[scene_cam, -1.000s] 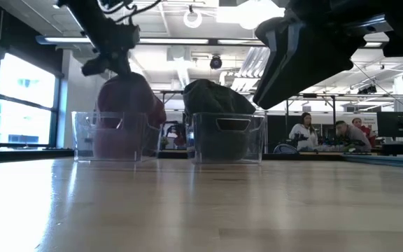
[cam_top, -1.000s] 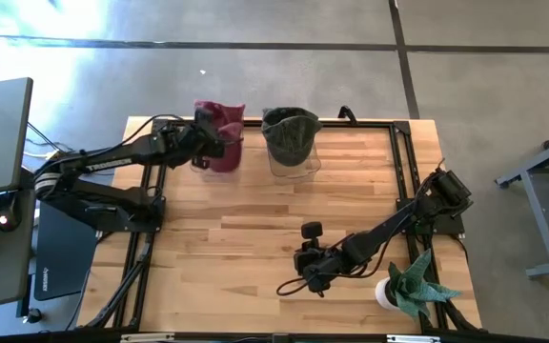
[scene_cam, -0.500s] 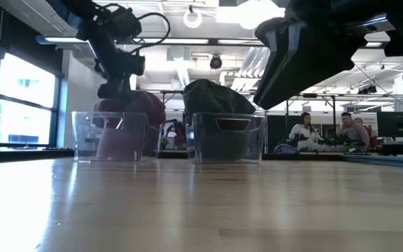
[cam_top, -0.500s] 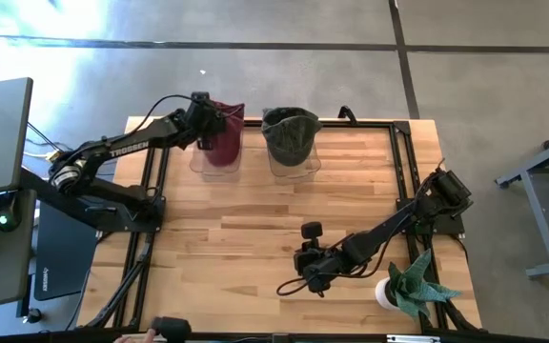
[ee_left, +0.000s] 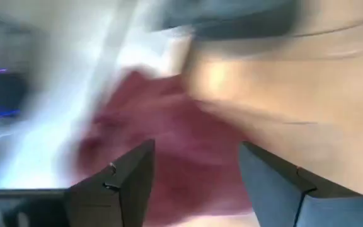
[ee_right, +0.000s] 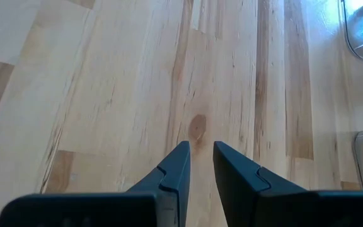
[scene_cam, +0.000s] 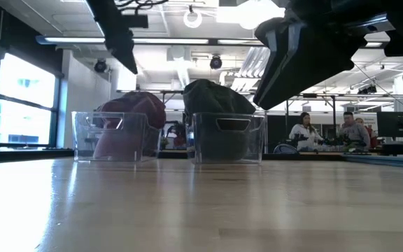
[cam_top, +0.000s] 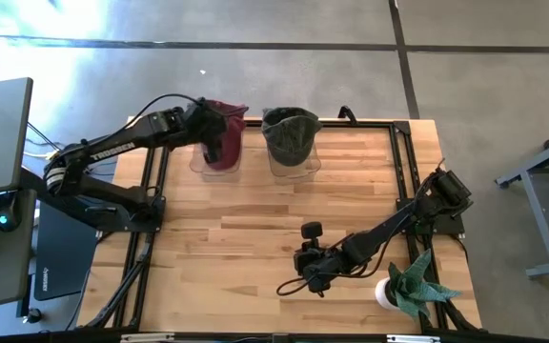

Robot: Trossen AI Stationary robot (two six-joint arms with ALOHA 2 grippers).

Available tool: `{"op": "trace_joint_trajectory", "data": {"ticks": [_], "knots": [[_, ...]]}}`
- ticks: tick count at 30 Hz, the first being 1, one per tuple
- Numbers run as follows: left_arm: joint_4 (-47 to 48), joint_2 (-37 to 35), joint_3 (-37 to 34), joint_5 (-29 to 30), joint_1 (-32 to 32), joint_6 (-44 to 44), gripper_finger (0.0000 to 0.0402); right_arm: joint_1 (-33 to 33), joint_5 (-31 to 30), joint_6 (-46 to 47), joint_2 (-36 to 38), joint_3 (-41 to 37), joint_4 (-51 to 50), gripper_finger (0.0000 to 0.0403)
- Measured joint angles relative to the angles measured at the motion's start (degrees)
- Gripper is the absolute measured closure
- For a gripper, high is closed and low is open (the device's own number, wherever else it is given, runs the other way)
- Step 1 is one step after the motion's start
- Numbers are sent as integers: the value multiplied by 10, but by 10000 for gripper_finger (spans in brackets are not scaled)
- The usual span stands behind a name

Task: Pick & Place hat
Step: Put the red cap into the left transparent bin

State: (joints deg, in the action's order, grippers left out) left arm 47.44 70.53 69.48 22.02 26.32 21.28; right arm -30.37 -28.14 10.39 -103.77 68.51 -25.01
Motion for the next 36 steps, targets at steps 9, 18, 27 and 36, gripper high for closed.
{"op": "trace_joint_trajectory", "data": {"ticks": [9,18,27,36], "knots": [[20,21,-83,-120,-4,-35,267,0,2,2,0,0,1,336],[-70,103,-166,-18,-4,39,368,2,0,1,0,0,3,336],[-136,170,-165,-5,60,63,397,2,7,1,0,0,5,336],[-160,142,-155,12,61,51,397,2,7,1,0,0,4,336]]}}
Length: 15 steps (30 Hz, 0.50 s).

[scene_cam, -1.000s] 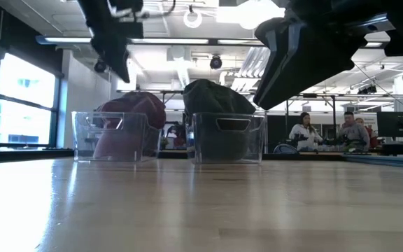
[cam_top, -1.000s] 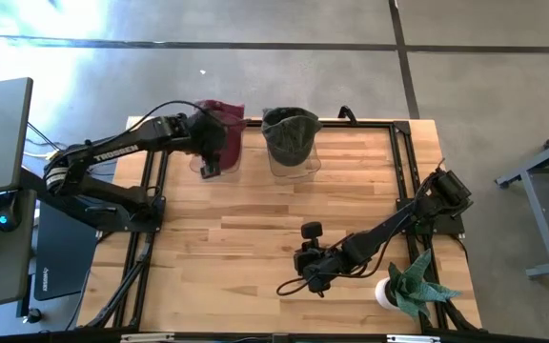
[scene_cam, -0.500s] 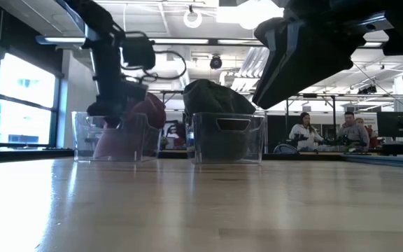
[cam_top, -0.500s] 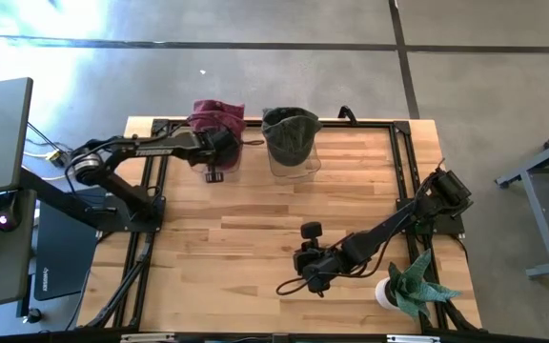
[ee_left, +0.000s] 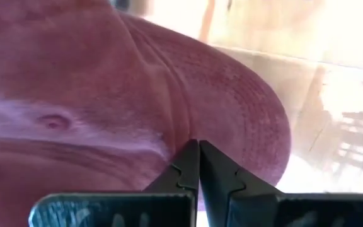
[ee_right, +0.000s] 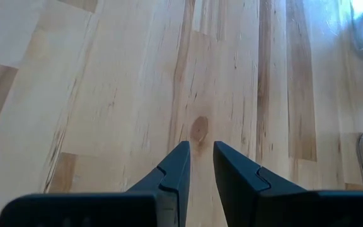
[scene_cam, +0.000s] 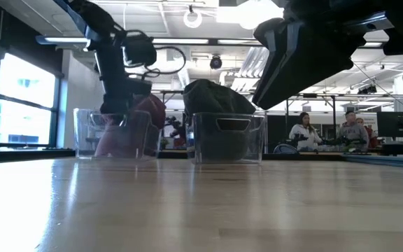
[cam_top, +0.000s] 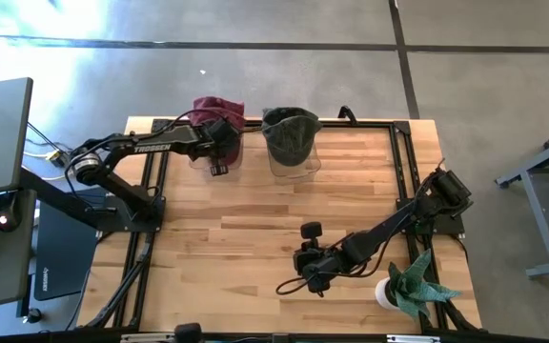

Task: Pick & Place hat
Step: Put the red cap into the left transparent bin, then return to Home Position

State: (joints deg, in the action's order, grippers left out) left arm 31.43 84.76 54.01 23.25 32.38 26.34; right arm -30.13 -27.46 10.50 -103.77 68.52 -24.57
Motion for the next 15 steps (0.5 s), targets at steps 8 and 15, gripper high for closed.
{"op": "trace_joint_trajectory", "data": {"ticks": [8,15], "knots": [[114,-52,52,78,-73,-62,397,0,10,6,0,0,10,336],[153,-116,60,35,-133,-146,396,2,32,-3,0,0,25,336]]}}
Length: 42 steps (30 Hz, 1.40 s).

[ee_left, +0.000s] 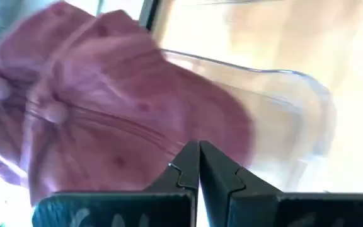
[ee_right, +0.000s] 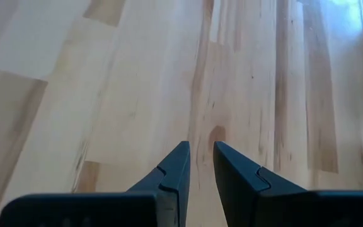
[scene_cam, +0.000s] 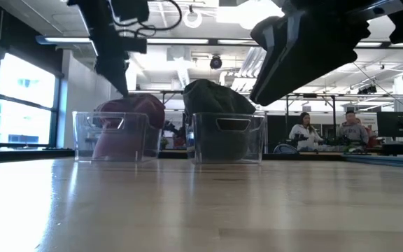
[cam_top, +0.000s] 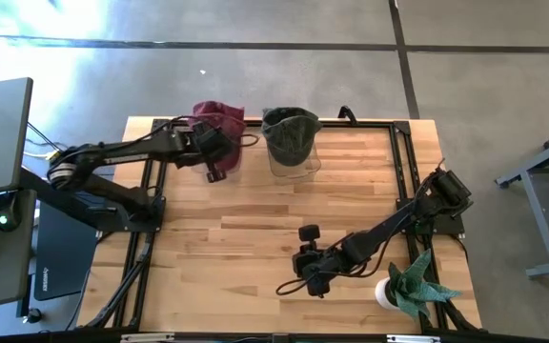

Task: Pick & Place hat
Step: Return to Home Position

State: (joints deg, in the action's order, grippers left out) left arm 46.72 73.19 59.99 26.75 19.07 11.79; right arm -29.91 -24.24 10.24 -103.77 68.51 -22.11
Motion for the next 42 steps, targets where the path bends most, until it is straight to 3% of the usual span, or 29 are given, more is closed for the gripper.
{"op": "trace_joint_trajectory", "data": {"ticks": [4,9,12,16,19,22,26,32,37,42], "knots": [[21,-40,0,-42,-42,-56,396,8,16,-19,4,-24,43,342],[-28,-108,-26,-85,-128,-116,396,49,116,-20,75,-160,235,377],[-110,-154,-89,-95,-194,-128,396,79,135,0,162,-255,329,398],[-277,-201,-201,-98,-267,-153,396,123,135,3,321,-371,417,393],[-400,-214,-274,-114,-301,-162,396,168,162,3,446,-447,424,395],[-456,-217,-325,-110,-312,-168,396,217,214,22,564,-510,425,400],[-485,-217,-357,-111,-306,-162,396,271,275,49,687,-578,423,400],[-533,-222,-395,-153,-243,-133,396,355,376,15,786,-630,428,401],[-543,-271,-427,-256,-127,-101,396,420,427,9,838,-663,434,401],[-532,-353,-433,-384,-1,-98,396,461,439,12,870,-679,412,401]]}}
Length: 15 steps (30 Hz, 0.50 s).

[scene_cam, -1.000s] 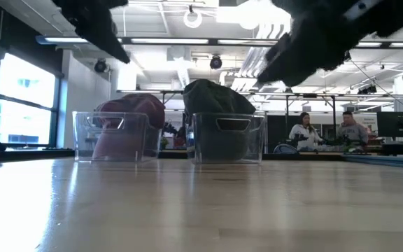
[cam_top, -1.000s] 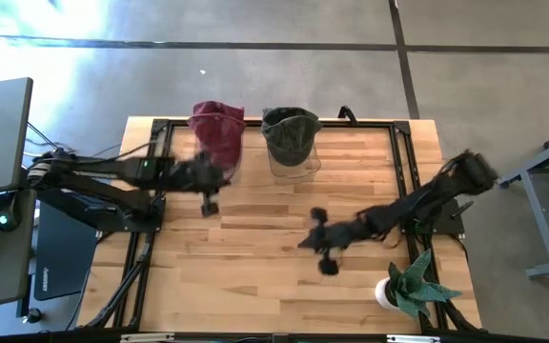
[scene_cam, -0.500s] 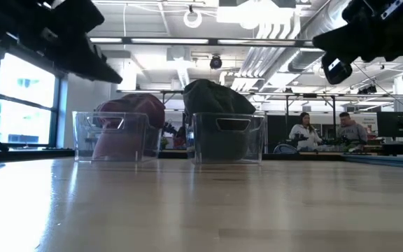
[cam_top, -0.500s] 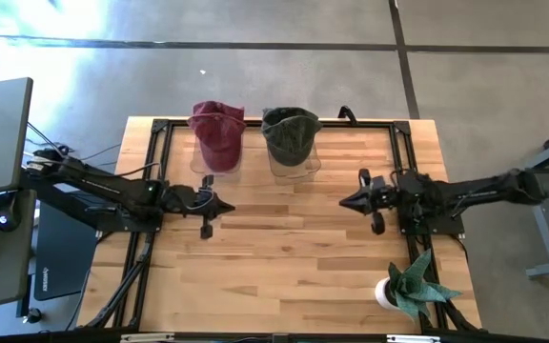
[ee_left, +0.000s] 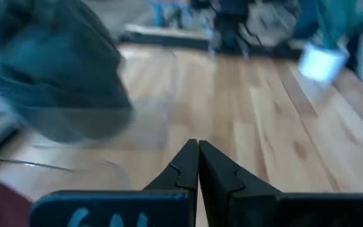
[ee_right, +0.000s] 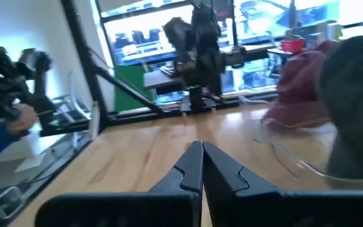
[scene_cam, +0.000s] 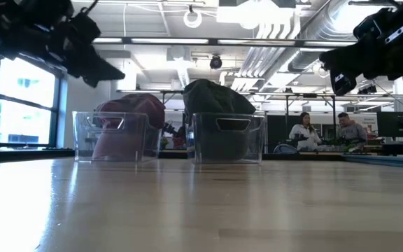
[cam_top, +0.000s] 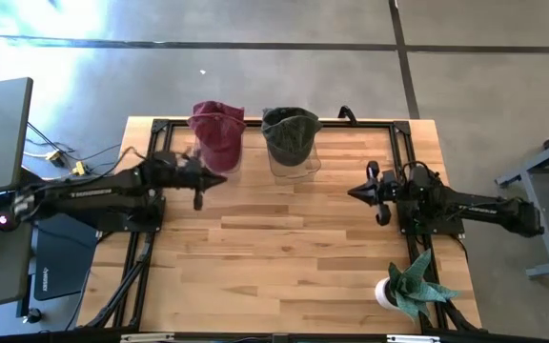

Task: Pick & Place hat
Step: Return to Home Position

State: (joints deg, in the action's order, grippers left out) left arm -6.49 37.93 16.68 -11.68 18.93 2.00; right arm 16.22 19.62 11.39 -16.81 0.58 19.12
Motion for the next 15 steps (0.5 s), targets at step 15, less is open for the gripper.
{"op": "trace_joint_trajectory", "data": {"ticks": [15], "knots": [[226,-379,-7,16,54,-51,401,-20,-63,1,-1,0,-18,401]]}}
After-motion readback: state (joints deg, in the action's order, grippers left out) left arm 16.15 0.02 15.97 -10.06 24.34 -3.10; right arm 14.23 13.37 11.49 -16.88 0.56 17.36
